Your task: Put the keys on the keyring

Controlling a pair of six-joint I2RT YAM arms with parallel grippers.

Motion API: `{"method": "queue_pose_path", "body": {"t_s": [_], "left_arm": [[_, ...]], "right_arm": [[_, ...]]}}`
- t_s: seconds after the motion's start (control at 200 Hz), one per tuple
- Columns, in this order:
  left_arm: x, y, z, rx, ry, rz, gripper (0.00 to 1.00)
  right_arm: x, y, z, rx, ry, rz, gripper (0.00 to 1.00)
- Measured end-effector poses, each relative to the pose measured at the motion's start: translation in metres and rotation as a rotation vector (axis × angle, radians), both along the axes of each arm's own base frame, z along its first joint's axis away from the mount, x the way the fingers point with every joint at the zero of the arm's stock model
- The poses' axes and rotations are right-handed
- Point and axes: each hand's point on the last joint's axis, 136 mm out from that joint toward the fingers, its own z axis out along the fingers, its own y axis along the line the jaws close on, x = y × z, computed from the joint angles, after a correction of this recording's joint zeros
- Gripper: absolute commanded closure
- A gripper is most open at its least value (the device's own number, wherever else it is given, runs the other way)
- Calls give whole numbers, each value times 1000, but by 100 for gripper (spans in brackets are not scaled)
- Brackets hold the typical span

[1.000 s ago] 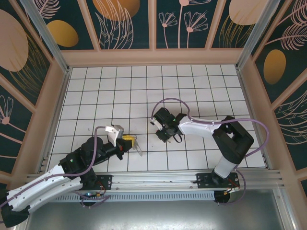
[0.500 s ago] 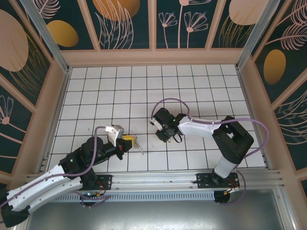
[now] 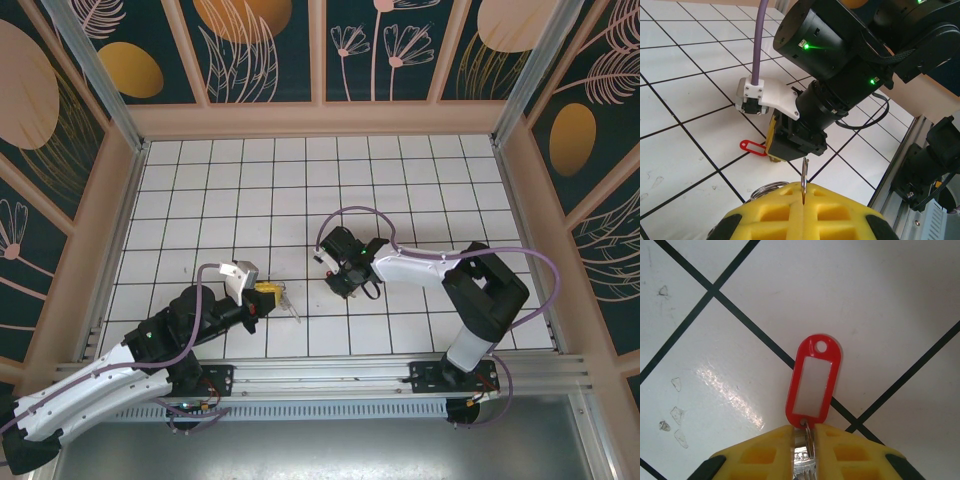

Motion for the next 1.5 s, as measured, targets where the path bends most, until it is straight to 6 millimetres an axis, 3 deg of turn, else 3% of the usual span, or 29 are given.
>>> {"method": "queue_pose_path", "body": {"t_s": [0.485,0.836,1.036,1.256,1.501], "left_arm": [[0,0,0,0,0,0,100],[0,0,0,1,1,0,100],[2,-3,-6,41,2,-9,100],[-2,-17,7,99,-50,-99,100],[-15,-29,6,124,-78,-224,100]], "right_arm": [[-4,-4,-5,-2,18,-2,100],[-5,-5,4,20,2,2,100],[-17,7,51,134,-107,98,100],[-70,39,120,364,-255,331,100],[-116,41,179,584,-389,487,100]]}}
